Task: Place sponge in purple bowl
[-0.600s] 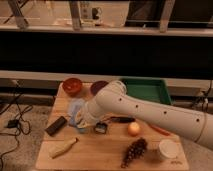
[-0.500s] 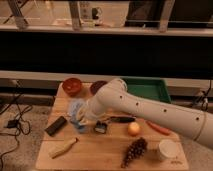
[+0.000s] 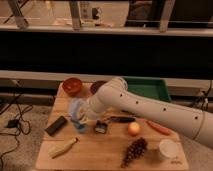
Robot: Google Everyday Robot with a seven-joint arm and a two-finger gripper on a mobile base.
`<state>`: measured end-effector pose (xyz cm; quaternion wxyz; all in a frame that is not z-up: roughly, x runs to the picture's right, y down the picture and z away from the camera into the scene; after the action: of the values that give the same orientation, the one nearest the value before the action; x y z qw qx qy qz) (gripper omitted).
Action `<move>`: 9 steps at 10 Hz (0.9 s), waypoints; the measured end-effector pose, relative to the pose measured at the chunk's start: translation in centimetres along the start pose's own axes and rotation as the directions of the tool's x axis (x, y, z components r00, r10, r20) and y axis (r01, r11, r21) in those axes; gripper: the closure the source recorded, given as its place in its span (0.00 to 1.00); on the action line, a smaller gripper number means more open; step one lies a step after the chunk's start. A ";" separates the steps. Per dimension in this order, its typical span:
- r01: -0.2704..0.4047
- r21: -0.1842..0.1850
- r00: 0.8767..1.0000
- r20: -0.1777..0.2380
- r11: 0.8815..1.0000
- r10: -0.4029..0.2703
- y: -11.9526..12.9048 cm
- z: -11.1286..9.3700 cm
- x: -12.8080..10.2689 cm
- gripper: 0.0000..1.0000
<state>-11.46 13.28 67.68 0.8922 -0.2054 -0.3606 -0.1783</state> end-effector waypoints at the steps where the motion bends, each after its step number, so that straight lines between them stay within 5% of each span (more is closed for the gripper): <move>1: 0.000 0.000 1.000 0.000 1.000 0.000 0.0 0.0 0.0 1.00; 3: 0.002 0.006 1.000 -0.002 1.000 -0.002 -0.2 -0.1 0.1 1.00; 9: 0.029 0.093 0.999 0.018 0.995 -0.031 -5.6 -0.4 1.7 1.00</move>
<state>-12.69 8.00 69.98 0.8945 -0.1602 -0.3800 -0.1727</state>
